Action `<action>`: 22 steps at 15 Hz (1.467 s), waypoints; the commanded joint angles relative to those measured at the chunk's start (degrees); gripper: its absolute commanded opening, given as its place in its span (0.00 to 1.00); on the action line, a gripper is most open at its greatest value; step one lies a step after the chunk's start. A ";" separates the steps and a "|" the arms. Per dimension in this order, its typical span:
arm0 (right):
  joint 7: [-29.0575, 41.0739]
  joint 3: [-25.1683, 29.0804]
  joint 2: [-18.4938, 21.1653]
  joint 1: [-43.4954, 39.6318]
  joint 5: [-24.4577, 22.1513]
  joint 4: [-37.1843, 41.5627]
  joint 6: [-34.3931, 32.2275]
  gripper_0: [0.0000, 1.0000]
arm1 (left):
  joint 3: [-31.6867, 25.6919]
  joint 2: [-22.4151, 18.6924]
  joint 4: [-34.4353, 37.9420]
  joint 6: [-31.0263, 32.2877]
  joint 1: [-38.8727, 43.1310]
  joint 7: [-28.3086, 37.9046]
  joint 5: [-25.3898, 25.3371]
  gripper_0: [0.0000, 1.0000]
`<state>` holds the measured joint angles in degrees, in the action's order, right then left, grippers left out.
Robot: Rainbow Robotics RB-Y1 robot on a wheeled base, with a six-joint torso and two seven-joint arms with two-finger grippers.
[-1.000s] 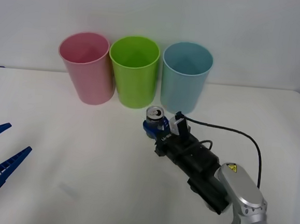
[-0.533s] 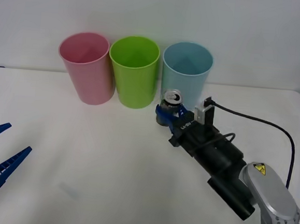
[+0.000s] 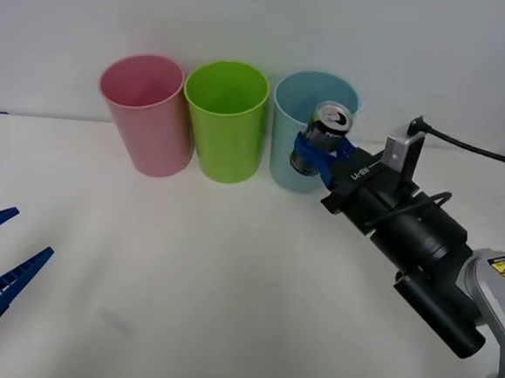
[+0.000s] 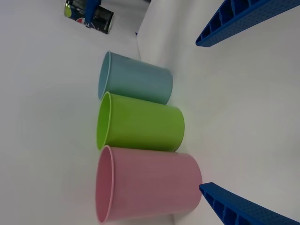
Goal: Grasp the object on the table and drop it into the matching bin: aluminum can to the light blue bin, PET bottle to the pink bin.
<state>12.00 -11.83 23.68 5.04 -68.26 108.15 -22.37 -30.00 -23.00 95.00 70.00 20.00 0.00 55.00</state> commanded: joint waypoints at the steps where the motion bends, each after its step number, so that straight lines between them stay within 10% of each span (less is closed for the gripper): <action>1: 4.26 1.64 2.16 2.52 -0.21 0.49 0.31 0.00 | 0.00 0.00 0.00 0.00 0.00 0.00 0.00 1.00; 8: 7.52 4.63 2.78 12.89 -3.11 -10.06 0.57 0.00 | 0.00 0.00 0.00 0.00 0.00 0.00 0.00 1.00; 22: 6.64 12.27 -11.02 30.73 -19.63 -35.02 1.71 0.00 | 0.00 0.00 0.00 0.00 0.00 0.00 0.00 1.00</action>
<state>18.78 0.43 13.05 35.24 -87.49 73.96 -20.95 -30.00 -23.00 95.00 70.00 20.00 0.00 55.00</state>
